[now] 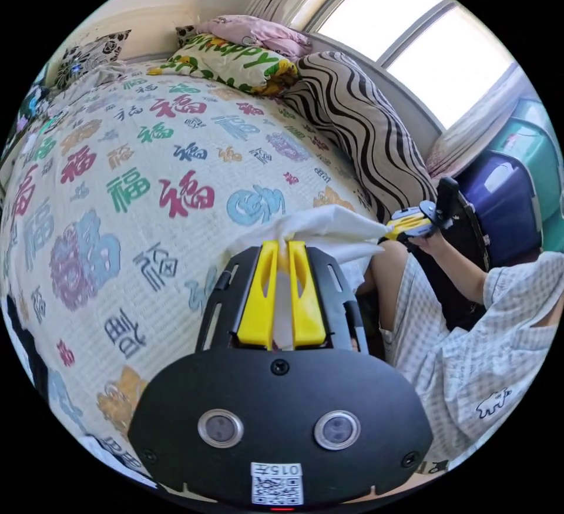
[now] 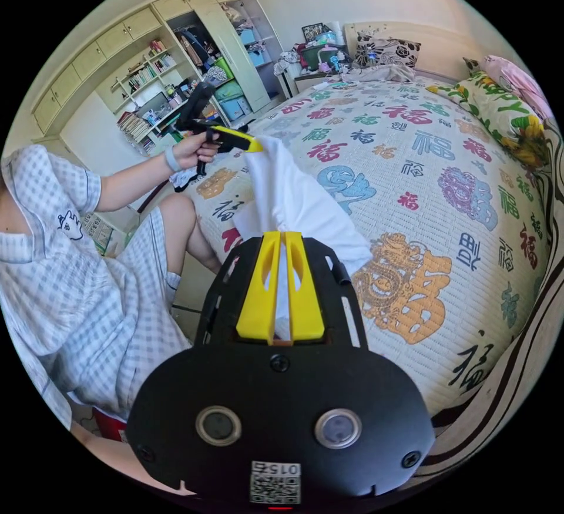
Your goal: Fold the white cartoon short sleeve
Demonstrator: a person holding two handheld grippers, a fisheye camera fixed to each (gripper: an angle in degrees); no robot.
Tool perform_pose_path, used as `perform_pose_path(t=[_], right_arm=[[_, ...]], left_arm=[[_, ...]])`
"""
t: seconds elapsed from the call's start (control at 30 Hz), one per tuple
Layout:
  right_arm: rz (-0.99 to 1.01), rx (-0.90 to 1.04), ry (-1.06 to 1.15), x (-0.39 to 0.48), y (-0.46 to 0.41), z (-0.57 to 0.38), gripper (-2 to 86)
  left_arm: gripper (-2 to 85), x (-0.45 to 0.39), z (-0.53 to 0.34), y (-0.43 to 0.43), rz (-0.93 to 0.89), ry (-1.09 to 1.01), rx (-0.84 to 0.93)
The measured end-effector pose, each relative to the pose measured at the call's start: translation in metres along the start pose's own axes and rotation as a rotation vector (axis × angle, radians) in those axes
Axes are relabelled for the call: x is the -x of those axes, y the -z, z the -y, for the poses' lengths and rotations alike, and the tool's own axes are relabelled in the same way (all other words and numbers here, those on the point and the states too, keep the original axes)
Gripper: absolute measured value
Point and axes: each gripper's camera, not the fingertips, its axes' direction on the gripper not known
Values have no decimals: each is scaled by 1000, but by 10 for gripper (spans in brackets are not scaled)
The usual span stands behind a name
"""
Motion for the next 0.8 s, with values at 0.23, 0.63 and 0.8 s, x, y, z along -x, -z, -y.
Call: perform_pose_path(t=[0.23, 0.63, 0.8], right_arm=[[12, 148, -78, 39, -35, -2, 11], [-23, 334, -93, 133, -88, 59, 77], [-149, 304, -93, 188, -113, 90, 101]], left_arm=[[5, -12, -110, -27, -36, 185, 31], [60, -31, -123, -5, 8, 299, -8], [58, -30, -131, -5, -51, 362, -44]])
